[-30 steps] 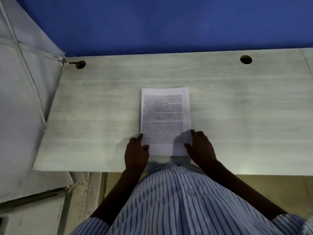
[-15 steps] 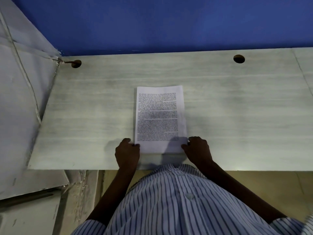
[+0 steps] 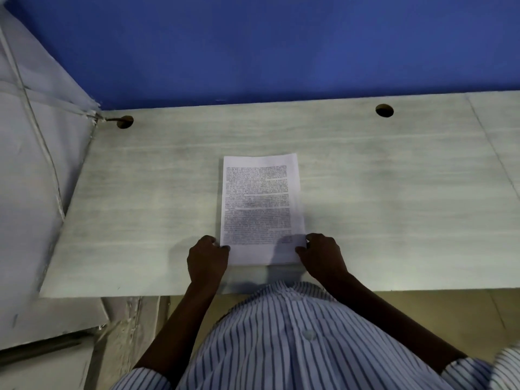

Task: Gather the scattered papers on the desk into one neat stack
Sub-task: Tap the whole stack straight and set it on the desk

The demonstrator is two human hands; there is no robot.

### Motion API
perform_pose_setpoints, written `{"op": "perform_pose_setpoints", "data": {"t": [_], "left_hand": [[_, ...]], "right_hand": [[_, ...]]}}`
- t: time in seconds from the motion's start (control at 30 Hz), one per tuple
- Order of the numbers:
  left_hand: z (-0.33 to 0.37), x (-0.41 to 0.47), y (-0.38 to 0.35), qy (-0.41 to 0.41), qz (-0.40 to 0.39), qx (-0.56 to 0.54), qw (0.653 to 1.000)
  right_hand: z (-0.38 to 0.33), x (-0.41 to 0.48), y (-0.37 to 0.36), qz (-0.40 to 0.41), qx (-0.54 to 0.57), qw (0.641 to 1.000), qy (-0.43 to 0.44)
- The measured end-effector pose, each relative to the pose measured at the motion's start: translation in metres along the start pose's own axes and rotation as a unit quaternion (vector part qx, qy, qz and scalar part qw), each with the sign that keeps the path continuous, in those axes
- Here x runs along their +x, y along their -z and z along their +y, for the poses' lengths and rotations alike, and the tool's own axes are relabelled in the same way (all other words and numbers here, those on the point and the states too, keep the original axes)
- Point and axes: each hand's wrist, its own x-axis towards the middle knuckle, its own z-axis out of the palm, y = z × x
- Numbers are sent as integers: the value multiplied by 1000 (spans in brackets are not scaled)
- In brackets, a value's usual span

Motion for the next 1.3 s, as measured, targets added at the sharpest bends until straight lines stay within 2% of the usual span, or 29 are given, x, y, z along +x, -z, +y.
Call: {"op": "perform_pose_setpoints", "data": {"t": [0.1, 0.2, 0.3, 0.4, 0.47, 0.53, 0.67, 0.77, 0.87, 0.97, 1.1, 1.23, 1.3], "left_hand": [[15, 16, 4, -54, 11, 44, 998], [37, 45, 2, -163, 23, 83, 983], [59, 81, -7, -316, -4, 169, 934], [86, 111, -9, -381, -66, 240, 891], [99, 126, -9, -369, -102, 302, 873], [107, 141, -8, -331, -141, 329, 873], [106, 161, -6, -300, -177, 313, 884], [99, 166, -5, -268, -179, 279, 905], [85, 152, -13, -237, -146, 242, 930], [54, 110, -26, -240, -67, 166, 954], [-4, 38, -37, -259, 14, 83, 962], [-41, -13, -40, -160, 1, 23, 987], [-44, -27, -38, -150, -5, -2, 989]], "right_hand": [[-13, 13, 8, 15, -28, 998, 56], [-33, 38, 19, 32, -91, 984, 150], [-53, 76, 28, 52, -166, 952, 251], [-69, 113, 39, 25, -251, 936, 245], [-73, 132, 46, -6, -292, 931, 219], [-75, 146, 51, -43, -304, 931, 198], [-77, 165, 60, -101, -299, 934, 166], [-74, 168, 65, -99, -278, 943, 151], [-68, 156, 62, -77, -254, 953, 149], [-54, 129, 44, -33, -214, 965, 148], [-32, 83, 16, 16, -141, 981, 135], [-13, 37, -3, 34, -102, 988, 114], [-6, 16, -9, 33, -75, 991, 105]]}}
